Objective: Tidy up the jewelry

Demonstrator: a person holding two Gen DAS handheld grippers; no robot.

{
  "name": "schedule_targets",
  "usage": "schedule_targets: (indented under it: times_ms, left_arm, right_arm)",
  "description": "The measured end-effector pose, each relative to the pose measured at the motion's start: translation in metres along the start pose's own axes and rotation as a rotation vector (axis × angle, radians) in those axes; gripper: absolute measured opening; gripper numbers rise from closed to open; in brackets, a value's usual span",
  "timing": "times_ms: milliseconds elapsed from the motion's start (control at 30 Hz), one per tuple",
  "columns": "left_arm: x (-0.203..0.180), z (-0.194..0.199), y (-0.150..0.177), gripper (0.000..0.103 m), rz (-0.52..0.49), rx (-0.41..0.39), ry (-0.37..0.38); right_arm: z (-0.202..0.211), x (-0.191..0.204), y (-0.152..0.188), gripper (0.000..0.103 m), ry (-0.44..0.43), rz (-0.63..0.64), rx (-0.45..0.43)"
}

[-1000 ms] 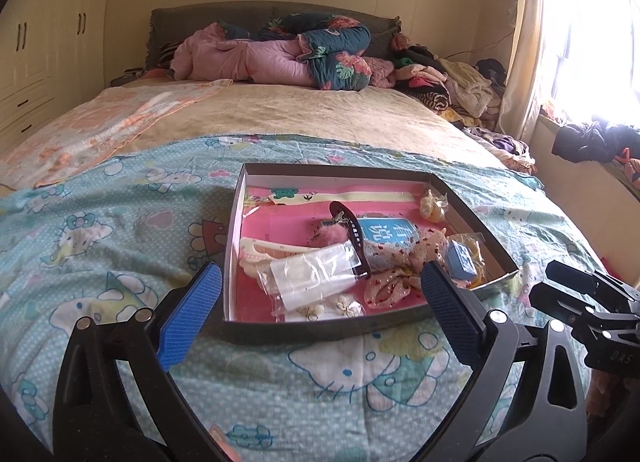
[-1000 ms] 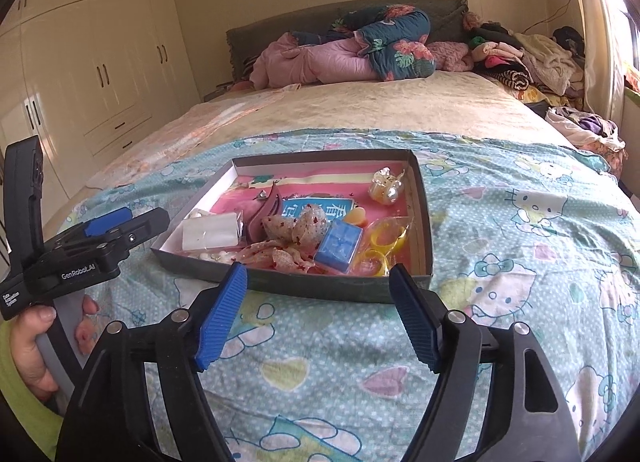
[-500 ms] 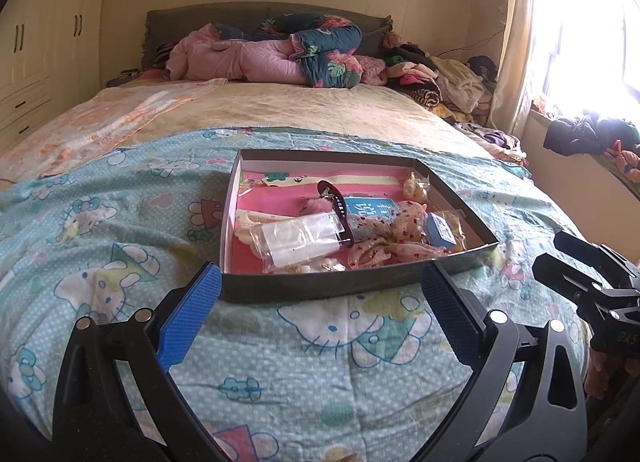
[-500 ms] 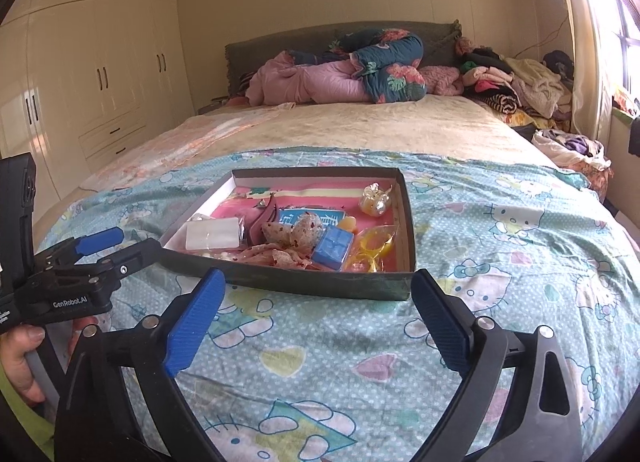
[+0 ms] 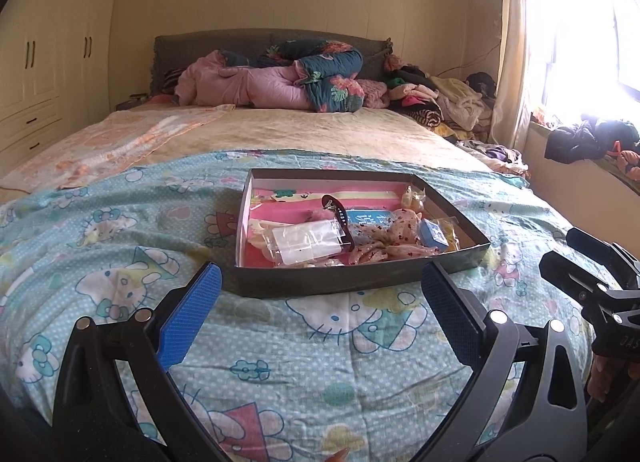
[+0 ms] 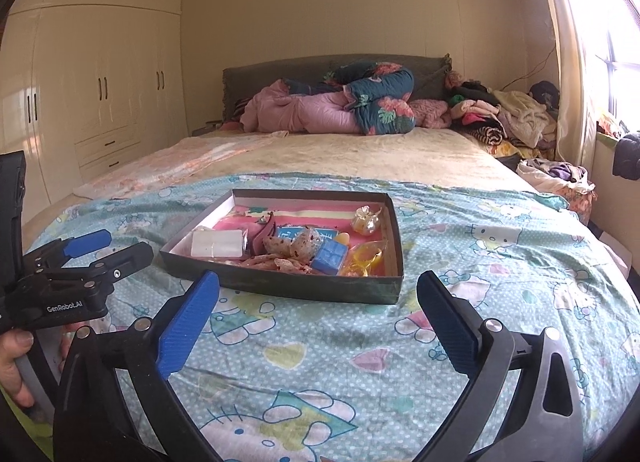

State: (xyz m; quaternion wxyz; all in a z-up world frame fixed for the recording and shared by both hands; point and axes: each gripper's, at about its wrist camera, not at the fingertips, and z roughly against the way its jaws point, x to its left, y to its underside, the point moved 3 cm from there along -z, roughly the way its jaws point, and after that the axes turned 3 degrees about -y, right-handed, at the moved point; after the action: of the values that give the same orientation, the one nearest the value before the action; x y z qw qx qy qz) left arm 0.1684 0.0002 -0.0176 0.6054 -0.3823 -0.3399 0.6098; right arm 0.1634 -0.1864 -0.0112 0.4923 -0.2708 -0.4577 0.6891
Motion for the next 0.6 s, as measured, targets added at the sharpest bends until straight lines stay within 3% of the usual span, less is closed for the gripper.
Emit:
schedule_targets:
  times_ms: [367, 600]
  left_arm:
    - [-0.006, 0.019, 0.013, 0.092, -0.012, -0.031, 0.005]
    - [-0.005, 0.031, 0.015, 0.092, -0.019, -0.067, -0.013]
  right_arm:
    - [0.029, 0.017, 0.015, 0.097, 0.041, 0.069, -0.093]
    - [0.043, 0.017, 0.022, 0.097, 0.061, 0.048, -0.142]
